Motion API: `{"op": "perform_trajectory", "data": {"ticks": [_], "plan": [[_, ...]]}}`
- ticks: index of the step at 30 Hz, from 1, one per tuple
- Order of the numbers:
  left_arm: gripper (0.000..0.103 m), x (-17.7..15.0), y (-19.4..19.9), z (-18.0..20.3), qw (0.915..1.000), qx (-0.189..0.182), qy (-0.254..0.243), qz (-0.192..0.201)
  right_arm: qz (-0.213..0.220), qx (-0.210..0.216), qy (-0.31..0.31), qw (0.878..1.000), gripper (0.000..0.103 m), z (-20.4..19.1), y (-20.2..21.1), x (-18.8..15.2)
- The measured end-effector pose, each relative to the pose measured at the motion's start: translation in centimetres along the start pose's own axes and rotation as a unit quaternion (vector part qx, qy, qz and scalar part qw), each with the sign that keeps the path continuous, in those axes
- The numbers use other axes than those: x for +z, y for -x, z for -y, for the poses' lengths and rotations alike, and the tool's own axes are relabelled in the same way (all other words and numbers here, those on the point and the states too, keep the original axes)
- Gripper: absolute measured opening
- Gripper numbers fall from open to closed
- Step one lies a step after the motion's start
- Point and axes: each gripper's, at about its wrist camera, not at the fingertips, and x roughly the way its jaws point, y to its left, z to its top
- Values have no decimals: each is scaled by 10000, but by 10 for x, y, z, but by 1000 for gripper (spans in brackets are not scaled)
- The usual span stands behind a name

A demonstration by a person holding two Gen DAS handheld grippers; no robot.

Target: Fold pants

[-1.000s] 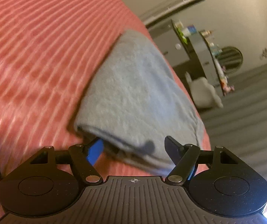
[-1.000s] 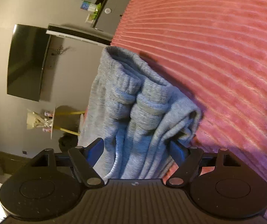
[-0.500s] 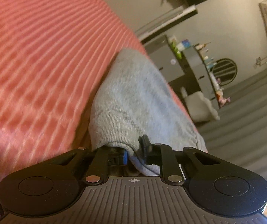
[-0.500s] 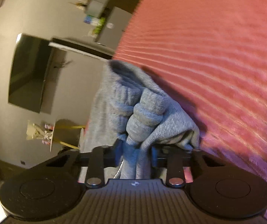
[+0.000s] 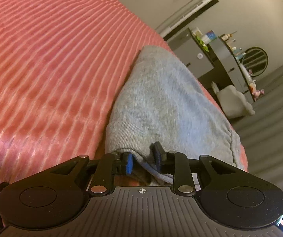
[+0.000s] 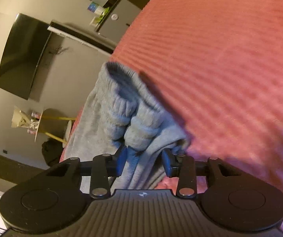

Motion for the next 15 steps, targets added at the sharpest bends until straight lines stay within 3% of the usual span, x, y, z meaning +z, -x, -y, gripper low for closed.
{"op": "perform_trajectory", "data": {"ticks": [6,9,12,15], "plan": [[29,0,4,2,9996,75,-277,7,680,51,156,9976,49,-3,30,5],[30,-1,6,7,9993,107,-371,19,431,206,82,9988,54,-5,15,10],[31,-4,6,14,9988,135,-458,43,168,22,43,9998,58,-5,-8,12],[33,-5,5,16,9986,141,-500,44,87,158,7,9998,72,-7,-17,9]]}}
